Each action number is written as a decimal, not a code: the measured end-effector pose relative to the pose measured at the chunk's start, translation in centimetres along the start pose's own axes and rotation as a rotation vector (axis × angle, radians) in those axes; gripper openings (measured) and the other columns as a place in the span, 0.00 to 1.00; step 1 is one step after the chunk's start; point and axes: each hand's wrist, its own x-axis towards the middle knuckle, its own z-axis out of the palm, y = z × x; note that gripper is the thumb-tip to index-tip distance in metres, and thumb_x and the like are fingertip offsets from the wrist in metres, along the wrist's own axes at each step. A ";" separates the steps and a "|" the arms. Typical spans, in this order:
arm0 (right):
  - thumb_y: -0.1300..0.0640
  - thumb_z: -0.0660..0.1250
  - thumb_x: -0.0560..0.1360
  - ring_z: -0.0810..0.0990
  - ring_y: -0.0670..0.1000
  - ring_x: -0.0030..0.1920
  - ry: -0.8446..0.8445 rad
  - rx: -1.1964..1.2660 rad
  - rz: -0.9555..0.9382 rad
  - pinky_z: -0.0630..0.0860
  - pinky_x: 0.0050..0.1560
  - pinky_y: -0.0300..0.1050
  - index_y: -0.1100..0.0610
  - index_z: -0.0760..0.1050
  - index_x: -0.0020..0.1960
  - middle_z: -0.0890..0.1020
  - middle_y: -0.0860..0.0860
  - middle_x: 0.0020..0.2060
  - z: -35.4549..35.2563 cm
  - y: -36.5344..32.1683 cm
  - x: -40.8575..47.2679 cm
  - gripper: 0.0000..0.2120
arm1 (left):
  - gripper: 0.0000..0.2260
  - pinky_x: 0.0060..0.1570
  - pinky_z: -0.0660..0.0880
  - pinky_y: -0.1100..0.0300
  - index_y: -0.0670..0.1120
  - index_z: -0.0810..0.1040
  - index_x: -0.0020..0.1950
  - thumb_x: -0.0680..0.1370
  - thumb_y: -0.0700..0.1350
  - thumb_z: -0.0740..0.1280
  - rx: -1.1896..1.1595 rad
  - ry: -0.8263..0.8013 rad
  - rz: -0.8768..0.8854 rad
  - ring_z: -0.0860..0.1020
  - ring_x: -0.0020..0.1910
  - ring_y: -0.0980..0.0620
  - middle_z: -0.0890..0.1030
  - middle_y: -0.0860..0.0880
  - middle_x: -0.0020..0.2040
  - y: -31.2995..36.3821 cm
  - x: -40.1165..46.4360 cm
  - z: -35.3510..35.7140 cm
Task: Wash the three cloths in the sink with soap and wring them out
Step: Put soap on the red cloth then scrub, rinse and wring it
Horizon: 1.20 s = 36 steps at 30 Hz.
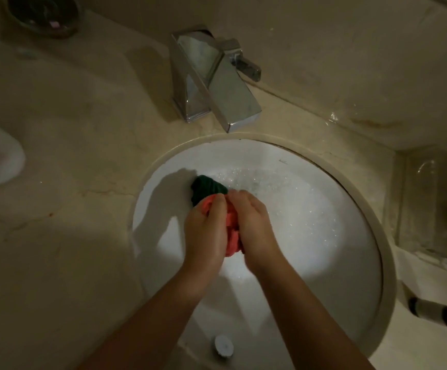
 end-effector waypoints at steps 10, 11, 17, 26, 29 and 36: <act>0.49 0.62 0.79 0.82 0.47 0.51 0.039 -0.179 -0.581 0.80 0.48 0.46 0.53 0.74 0.66 0.80 0.50 0.56 -2.9 -8.6 9.1 0.18 | 0.23 0.32 0.78 0.59 0.43 0.73 0.66 0.75 0.51 0.69 -0.346 -0.323 -0.152 0.82 0.37 0.52 0.81 0.47 0.46 2.5 4.4 -0.8; 0.48 0.63 0.77 0.81 0.48 0.54 0.031 -0.220 -0.627 0.80 0.51 0.49 0.54 0.73 0.67 0.80 0.50 0.58 -2.2 -9.4 9.7 0.21 | 0.28 0.32 0.78 0.60 0.42 0.70 0.70 0.74 0.52 0.69 -0.373 -0.335 -0.151 0.82 0.36 0.53 0.80 0.46 0.46 2.6 4.8 -0.6; 0.54 0.62 0.79 0.79 0.39 0.42 0.222 -0.305 -0.850 0.76 0.45 0.39 0.59 0.78 0.56 0.80 0.42 0.42 -0.3 -10.6 12.1 0.12 | 0.34 0.46 0.78 0.50 0.43 0.70 0.70 0.69 0.53 0.75 -0.599 -0.427 -0.199 0.83 0.47 0.46 0.81 0.43 0.53 2.5 5.7 -0.2; 0.61 0.60 0.81 0.78 0.37 0.34 0.129 -0.087 -0.713 0.72 0.35 0.32 0.61 0.77 0.51 0.80 0.46 0.35 -0.4 -12.0 12.1 0.08 | 0.25 0.51 0.79 0.48 0.45 0.76 0.65 0.68 0.44 0.72 -0.503 -0.370 -0.045 0.82 0.55 0.45 0.83 0.46 0.57 2.5 6.5 0.0; 0.60 0.60 0.82 0.78 0.37 0.32 0.115 -0.080 -0.678 0.72 0.33 0.32 0.61 0.78 0.51 0.80 0.46 0.35 -0.7 -12.3 12.1 0.09 | 0.20 0.46 0.80 0.55 0.43 0.78 0.62 0.71 0.43 0.70 -0.477 -0.387 -0.001 0.83 0.52 0.48 0.84 0.47 0.54 2.9 6.9 0.2; 0.48 0.56 0.80 0.81 0.53 0.41 0.409 -0.670 -0.866 0.76 0.43 0.53 0.59 0.80 0.55 0.83 0.53 0.41 -0.8 -10.6 12.2 0.19 | 0.25 0.58 0.77 0.45 0.45 0.76 0.66 0.69 0.46 0.75 -0.451 -0.334 -0.015 0.82 0.56 0.44 0.83 0.45 0.58 2.0 7.5 0.2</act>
